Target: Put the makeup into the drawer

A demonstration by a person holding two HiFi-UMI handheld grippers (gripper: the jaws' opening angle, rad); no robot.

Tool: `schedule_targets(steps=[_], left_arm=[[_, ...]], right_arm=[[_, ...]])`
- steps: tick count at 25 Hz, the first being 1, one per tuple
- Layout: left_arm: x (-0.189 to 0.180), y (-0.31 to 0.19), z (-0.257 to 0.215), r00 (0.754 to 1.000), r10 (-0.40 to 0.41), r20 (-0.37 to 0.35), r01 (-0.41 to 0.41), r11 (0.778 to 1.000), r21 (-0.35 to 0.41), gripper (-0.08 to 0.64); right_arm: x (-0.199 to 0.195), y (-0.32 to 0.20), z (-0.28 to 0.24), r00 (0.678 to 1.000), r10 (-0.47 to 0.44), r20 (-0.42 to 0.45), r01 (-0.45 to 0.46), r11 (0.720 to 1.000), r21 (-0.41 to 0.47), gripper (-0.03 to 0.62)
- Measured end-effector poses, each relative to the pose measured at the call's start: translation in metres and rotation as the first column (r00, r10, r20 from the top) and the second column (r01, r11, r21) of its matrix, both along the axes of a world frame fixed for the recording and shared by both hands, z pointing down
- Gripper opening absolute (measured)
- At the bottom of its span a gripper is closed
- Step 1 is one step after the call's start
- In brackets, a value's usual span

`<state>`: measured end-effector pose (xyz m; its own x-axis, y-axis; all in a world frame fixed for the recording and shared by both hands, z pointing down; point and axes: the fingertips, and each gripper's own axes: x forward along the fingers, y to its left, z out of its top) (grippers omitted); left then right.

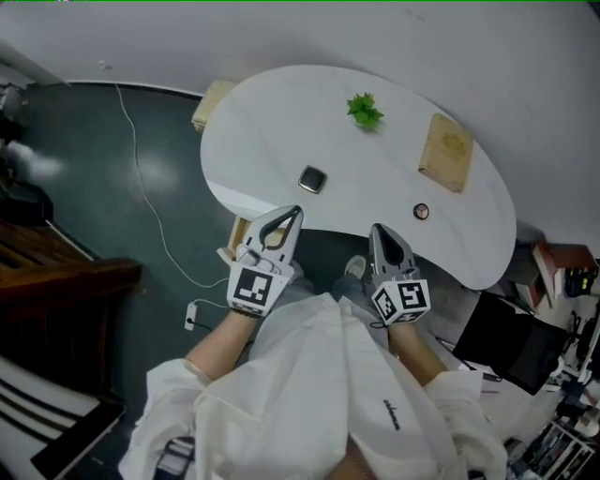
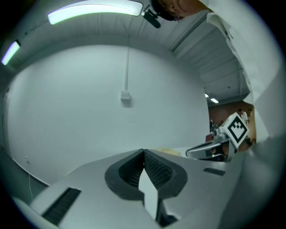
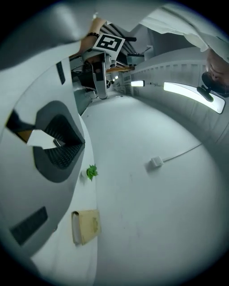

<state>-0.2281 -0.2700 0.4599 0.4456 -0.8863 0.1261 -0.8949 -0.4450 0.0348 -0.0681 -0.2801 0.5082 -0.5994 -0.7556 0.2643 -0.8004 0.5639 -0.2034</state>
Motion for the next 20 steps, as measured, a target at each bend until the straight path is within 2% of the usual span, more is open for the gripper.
schedule_targets(steps=[2, 5, 13, 20], left_arm=[[-0.002, -0.005, -0.025, 0.997, -0.042, -0.07, 0.042, 0.999, 0.008, 0.025], [0.002, -0.008, -0.057, 0.993, -0.062, -0.103, 0.069, 0.996, 0.058, 0.025], [0.014, -0.014, -0.097, 0.995, -0.073, -0.067, 0.083, 0.984, 0.157, 0.025], [0.025, -0.026, -0.098, 0.997, -0.069, -0.03, 0.073, 0.982, 0.174, 0.025]], right_arm=[[0.025, -0.002, -0.024, 0.999, 0.051, 0.013, -0.052, 0.998, 0.042, 0.017], [0.062, -0.006, -0.051, 0.992, 0.118, 0.039, -0.122, 0.987, 0.103, 0.017], [0.156, -0.008, -0.088, 0.957, 0.281, 0.068, -0.289, 0.944, 0.162, 0.017], [0.194, -0.01, -0.093, 0.942, 0.333, 0.047, -0.336, 0.925, 0.177, 0.017]])
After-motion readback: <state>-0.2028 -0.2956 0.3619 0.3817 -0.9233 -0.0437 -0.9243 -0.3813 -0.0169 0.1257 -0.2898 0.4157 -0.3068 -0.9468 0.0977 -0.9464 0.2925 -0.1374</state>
